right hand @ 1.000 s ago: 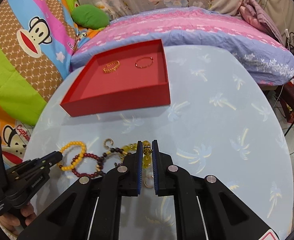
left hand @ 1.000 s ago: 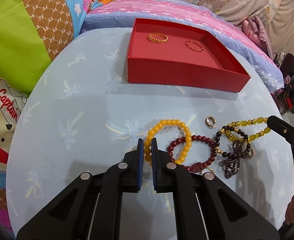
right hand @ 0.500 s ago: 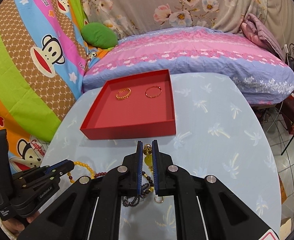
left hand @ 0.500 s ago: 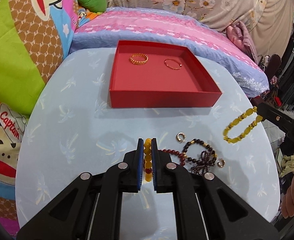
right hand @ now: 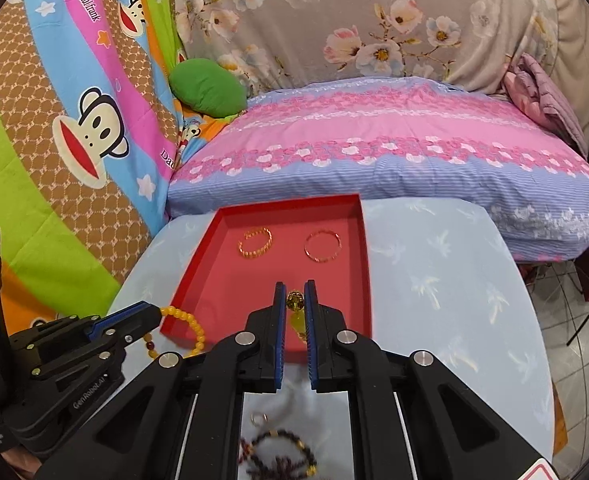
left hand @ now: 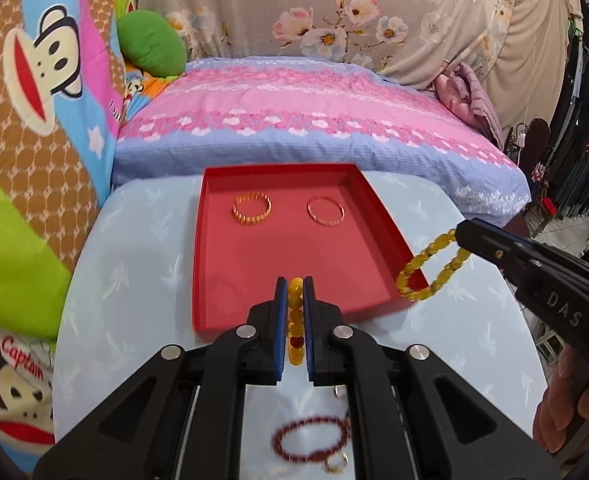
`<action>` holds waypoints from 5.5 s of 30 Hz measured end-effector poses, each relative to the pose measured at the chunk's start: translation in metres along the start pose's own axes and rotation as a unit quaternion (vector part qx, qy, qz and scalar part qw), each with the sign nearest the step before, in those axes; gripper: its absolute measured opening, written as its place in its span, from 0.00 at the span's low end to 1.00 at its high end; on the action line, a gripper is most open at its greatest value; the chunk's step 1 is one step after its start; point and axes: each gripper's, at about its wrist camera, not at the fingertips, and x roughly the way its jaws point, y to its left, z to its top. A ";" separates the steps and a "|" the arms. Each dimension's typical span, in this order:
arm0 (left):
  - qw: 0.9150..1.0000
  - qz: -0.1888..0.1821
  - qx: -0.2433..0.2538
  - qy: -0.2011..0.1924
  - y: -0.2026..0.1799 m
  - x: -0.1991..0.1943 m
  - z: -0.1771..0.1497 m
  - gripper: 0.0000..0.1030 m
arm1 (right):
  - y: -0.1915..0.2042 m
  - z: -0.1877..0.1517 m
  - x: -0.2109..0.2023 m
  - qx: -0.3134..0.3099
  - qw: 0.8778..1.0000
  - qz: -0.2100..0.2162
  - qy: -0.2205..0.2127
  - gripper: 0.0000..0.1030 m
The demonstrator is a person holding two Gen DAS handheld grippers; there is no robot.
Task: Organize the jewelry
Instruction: 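Carry both bead bracelets into the red box and open both tools, then move both open tools back to the remaining dark bracelets, then close the left tool on the dark red bead bracelet while the right tool grips the black bead bracelet, then carry both dark bracelets into the red box and lower them onto its floor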
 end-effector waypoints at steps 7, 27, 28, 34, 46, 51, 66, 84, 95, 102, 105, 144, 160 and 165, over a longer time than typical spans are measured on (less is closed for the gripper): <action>1.000 -0.007 -0.006 -0.004 0.011 0.048 0.045 0.07 | 0.003 0.035 0.057 0.013 0.999 0.023 0.023 0.08; 0.998 0.024 -0.016 0.056 0.041 0.154 0.039 0.07 | -0.030 0.018 0.166 0.060 0.993 -0.003 0.097 0.09; 0.998 0.025 -0.017 0.058 0.043 0.156 0.038 0.07 | -0.031 0.017 0.167 0.058 0.993 -0.005 0.098 0.09; 0.997 0.049 -0.022 0.062 0.047 0.160 0.034 0.31 | -0.032 0.012 0.167 0.052 0.994 -0.019 0.094 0.12; 0.997 0.061 -0.023 0.053 0.047 0.141 0.029 0.31 | -0.021 0.008 0.143 0.034 0.996 -0.024 0.077 0.14; 0.997 0.059 -0.026 0.041 0.045 0.117 0.025 0.31 | -0.016 0.003 0.115 0.029 0.997 -0.021 0.065 0.14; 0.998 0.050 -0.024 0.030 0.027 0.035 -0.034 0.31 | -0.012 -0.061 0.025 0.026 0.997 -0.014 0.065 0.14; 0.995 0.041 -0.023 0.091 0.012 0.030 -0.131 0.39 | -0.005 -0.148 0.028 0.010 0.991 -0.024 0.131 0.14; 0.994 0.050 -0.010 0.094 0.005 0.040 -0.141 0.41 | 0.002 -0.152 0.046 -0.009 0.989 -0.030 0.141 0.20; 0.995 0.061 0.002 0.084 0.000 0.040 -0.145 0.42 | 0.003 -0.153 0.046 -0.018 0.990 -0.033 0.138 0.19; 0.995 0.056 0.001 0.084 0.001 0.040 -0.144 0.40 | 0.002 -0.153 0.046 -0.019 0.989 -0.034 0.140 0.11; 0.999 -0.027 0.001 0.045 -0.014 -0.020 -0.101 0.07 | -0.012 -0.093 -0.037 0.020 0.999 0.006 0.031 0.08; 0.999 -0.037 0.019 -0.015 -0.026 -0.016 -0.018 0.07 | -0.006 -0.026 -0.012 0.012 1.000 0.009 0.000 0.08; 0.998 -0.050 0.005 -0.024 -0.026 0.000 0.013 0.07 | -0.002 -0.006 0.013 0.015 1.000 0.015 0.003 0.08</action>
